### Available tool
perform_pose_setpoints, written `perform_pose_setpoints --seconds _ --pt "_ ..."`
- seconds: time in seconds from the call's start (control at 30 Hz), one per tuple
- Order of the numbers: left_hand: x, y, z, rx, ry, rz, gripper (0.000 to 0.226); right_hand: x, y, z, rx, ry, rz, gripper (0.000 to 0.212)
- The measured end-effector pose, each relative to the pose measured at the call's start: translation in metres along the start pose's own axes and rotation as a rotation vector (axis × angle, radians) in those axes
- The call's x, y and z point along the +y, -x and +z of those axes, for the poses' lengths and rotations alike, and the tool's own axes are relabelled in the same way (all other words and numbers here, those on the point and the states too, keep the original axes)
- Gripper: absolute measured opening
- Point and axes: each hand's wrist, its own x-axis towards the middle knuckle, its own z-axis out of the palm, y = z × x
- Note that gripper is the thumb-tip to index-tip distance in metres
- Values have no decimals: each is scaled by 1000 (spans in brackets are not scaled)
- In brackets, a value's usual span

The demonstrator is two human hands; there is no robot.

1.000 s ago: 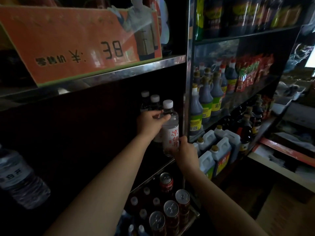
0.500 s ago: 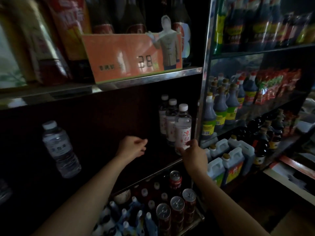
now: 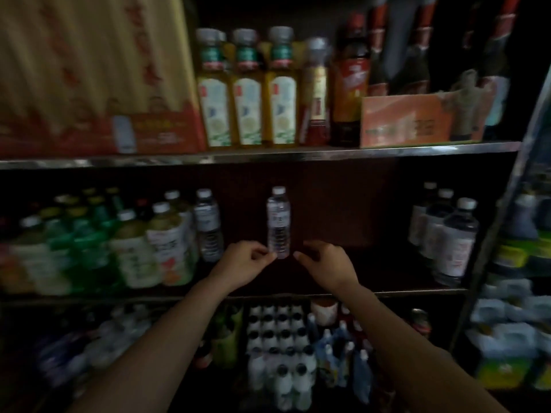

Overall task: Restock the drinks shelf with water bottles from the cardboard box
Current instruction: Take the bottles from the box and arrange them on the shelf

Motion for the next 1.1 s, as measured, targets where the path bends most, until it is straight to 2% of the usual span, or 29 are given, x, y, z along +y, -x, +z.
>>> perform_pose_setpoints --seconds 0.13,0.27,0.4,0.53,0.6,0.67,0.8,1.1 --pt "-43 66 -59 79 -49 -125 37 -73 16 42 -122 -56 -127 54" --pt "-98 159 -112 149 -78 -257 27 -151 51 89 -244 -104 -256 52" --pt "-145 269 -155 279 -138 -397 40 -237 114 131 -421 -162 -383 45" --pt "-178 393 -185 415 -166 -514 37 -311 203 177 -587 -214 -505 47" --pt "-186 459 -192 470 -184 -591 30 -344 253 200 -619 -222 -582 46" --pt "-194 525 -197 506 -200 -698 31 -374 305 221 -674 -236 -654 46" --pt "-209 655 -204 619 -191 -912 33 -434 407 246 -884 -242 -755 46" --pt "-214 835 -183 852 -83 -1265 35 -508 581 297 -1147 -305 -960 39"
